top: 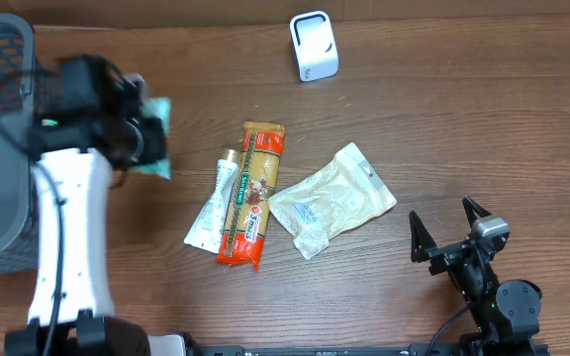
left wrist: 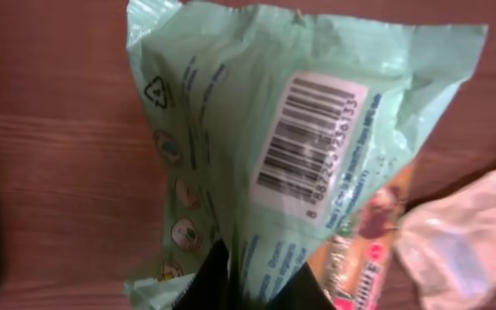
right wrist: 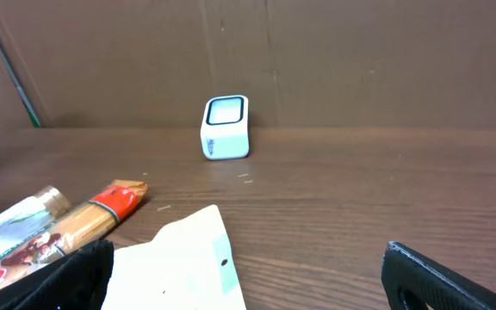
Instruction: Scan the item barcode
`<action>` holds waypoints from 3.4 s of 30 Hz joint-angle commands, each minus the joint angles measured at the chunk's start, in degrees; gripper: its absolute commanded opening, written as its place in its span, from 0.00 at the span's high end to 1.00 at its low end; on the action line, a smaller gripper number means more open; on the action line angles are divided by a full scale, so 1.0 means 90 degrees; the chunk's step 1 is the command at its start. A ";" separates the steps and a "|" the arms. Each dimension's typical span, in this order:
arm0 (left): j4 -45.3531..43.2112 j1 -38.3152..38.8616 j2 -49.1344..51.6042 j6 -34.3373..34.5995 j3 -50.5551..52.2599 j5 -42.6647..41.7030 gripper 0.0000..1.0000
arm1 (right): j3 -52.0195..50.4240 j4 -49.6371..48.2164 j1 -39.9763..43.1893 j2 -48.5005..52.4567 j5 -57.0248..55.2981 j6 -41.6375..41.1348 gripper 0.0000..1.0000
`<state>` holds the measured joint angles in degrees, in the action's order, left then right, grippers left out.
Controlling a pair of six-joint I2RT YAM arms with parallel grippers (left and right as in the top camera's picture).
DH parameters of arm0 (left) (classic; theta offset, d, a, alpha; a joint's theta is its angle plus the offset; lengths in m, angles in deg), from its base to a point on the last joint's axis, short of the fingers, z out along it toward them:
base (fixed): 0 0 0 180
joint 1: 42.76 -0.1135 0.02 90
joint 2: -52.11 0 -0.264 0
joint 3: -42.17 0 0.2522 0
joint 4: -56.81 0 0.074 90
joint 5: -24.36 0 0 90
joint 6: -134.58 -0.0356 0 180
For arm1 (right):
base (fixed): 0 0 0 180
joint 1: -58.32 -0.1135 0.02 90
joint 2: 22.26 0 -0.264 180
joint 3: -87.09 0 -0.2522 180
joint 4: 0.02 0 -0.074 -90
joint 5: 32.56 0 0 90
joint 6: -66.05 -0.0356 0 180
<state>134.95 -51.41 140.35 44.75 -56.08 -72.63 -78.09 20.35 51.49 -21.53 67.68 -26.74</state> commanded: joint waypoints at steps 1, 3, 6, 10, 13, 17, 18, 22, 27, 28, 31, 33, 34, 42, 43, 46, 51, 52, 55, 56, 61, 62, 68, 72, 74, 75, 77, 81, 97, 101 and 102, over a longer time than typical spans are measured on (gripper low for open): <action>-0.1008 0.0185 0.0036 0.0155 0.1481 0.0328 0.96 | 0.0066 -0.0019 -0.0007 -0.0051 -0.0036 -0.0022 0.00; -0.1809 0.0262 0.0087 0.0175 0.2210 0.0325 0.96 | 0.0066 -0.0019 -0.0007 -0.0051 -0.0036 -0.0022 0.00; -0.2902 0.0391 0.0223 0.0199 0.3055 0.0323 0.96 | 0.0066 -0.0019 -0.0007 -0.0051 -0.0034 -0.0022 0.00; -0.3973 0.0602 0.0580 0.0311 0.3728 0.0318 0.96 | 0.0066 -0.0019 -0.0007 -0.0051 -0.0036 -0.0022 0.00; -0.4299 0.0811 0.0962 0.0551 0.3840 0.0287 0.96 | 0.0066 -0.0019 -0.0007 -0.0051 -0.0036 -0.0022 0.00; -0.4420 0.1134 0.1319 0.1044 0.3837 -0.0056 0.96 | 0.0066 -0.0019 -0.0007 -0.0051 -0.0036 -0.0022 0.00; -0.4415 0.1219 0.1345 0.1166 0.3837 -0.0214 0.96 | 0.0066 -0.0019 -0.0007 -0.0051 -0.0034 -0.0024 0.00; -0.4413 0.1644 0.1350 0.1656 0.3832 -0.0571 0.96 | 0.0066 -0.0019 -0.0007 -0.0051 -0.0034 -0.0022 0.00; -0.4381 0.2327 0.1350 0.2227 0.3832 -0.0682 0.96 | 0.0066 -0.0019 -0.0007 -0.0051 -0.0034 -0.0024 0.00; -0.4374 0.2424 0.1350 0.2368 0.3832 -0.0661 0.96 | 0.0066 -0.0019 -0.0007 -0.0051 -0.0034 -0.0022 0.00; -0.4371 0.2557 0.1350 0.2608 0.3830 -0.0529 0.96 | 0.0066 -0.0019 -0.0007 -0.0051 -0.0034 -0.0022 0.00; -0.4359 0.2533 0.1350 0.2606 0.3825 -0.0384 0.96 | 0.0066 -0.0019 -0.0007 -0.0051 -0.0034 -0.0022 0.00; -0.4303 0.2489 0.1350 0.2606 0.3810 -0.0243 0.96 | 0.0066 -0.0019 -0.0007 -0.0051 -0.0036 -0.0022 0.00; -0.3058 0.2159 0.1350 0.2220 0.3412 0.0967 0.96 | 0.0066 -0.0019 -0.0007 -0.0051 -0.0036 -0.0022 0.00; -0.2968 0.2159 0.1350 0.2123 0.3381 0.0993 0.95 | 0.0066 -0.0019 -0.0007 -0.0051 -0.0036 -0.0022 0.00; -0.2897 0.2166 0.1350 0.2023 0.3349 0.0991 0.55 | 0.0066 -0.0019 -0.0007 -0.0051 -0.0036 -0.0022 0.00; -0.2222 0.2157 0.1348 0.1829 0.2856 0.0993 0.00 | 0.0066 -0.0019 -0.0007 -0.0051 -0.0036 -0.0022 0.00; -0.1989 0.2157 0.1348 0.1807 0.2642 0.1010 0.00 | 0.0066 -0.0019 -0.0007 -0.0051 -0.0036 -0.0022 0.00; -0.1229 0.2157 0.1331 0.1809 0.1785 0.1107 0.00 | 0.0066 -0.0019 -0.0007 -0.0051 -0.0034 -0.0022 0.00; -0.0957 0.2159 0.1321 0.1802 0.1421 0.1107 0.00 | 0.0066 -0.0019 -0.0007 -0.0051 -0.0036 -0.0022 0.00; 0.0078 0.2176 0.1294 0.1532 -0.0265 0.0886 0.00 | 0.0066 -0.0019 -0.0007 -0.0051 -0.0036 -0.0022 0.00; 0.0270 0.2176 0.1292 0.1443 -0.0627 0.0755 0.00 | 0.0066 -0.0019 -0.0007 -0.0051 -0.0036 -0.0022 0.00; 0.1110 0.2176 0.1207 0.1212 -0.2288 0.0471 0.00 | 0.0066 -0.0019 -0.0007 -0.0051 -0.0036 -0.0022 0.00; 0.1426 0.2169 0.0928 0.1027 -0.3145 0.0226 0.00 | 0.0066 -0.0019 -0.0007 -0.0051 -0.0036 -0.0022 0.00; 0.1484 0.2169 0.0675 0.0954 -0.3500 0.0075 0.01 | 0.0066 -0.0019 -0.0007 -0.0051 -0.0036 -0.0022 0.00; 0.1481 0.2169 0.0488 0.0954 -0.3662 -0.0007 0.00 | 0.0066 -0.0019 -0.0007 -0.0051 -0.0036 -0.0022 0.00; 0.1464 0.2169 0.0182 0.0959 -0.3825 -0.0061 0.00 | 0.0066 -0.0019 -0.0007 -0.0051 -0.0036 -0.0022 0.00; 0.1496 0.2169 -0.0427 0.0959 -0.3864 -0.0056 0.00 | 0.0066 -0.0027 -0.0007 -0.0051 -0.0053 -0.0022 0.00; 0.1761 0.2169 -0.0816 0.0959 -0.3861 -0.0012 0.00 | 0.0437 0.0155 -0.0005 0.0073 0.0899 -0.1440 0.00; 0.1778 0.2169 -0.0743 0.0957 -0.3861 -0.0012 0.00 | 0.1268 0.0746 -0.0005 0.0612 0.0896 -0.1481 0.00; 0.1775 0.2169 -0.0733 0.0957 -0.3861 -0.0012 0.01 | 0.1540 0.0923 -0.0005 0.0852 0.0896 -0.1481 0.00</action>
<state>150.86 -31.93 133.29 54.65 -90.50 -72.34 -71.47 27.17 51.47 -17.58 75.03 -38.28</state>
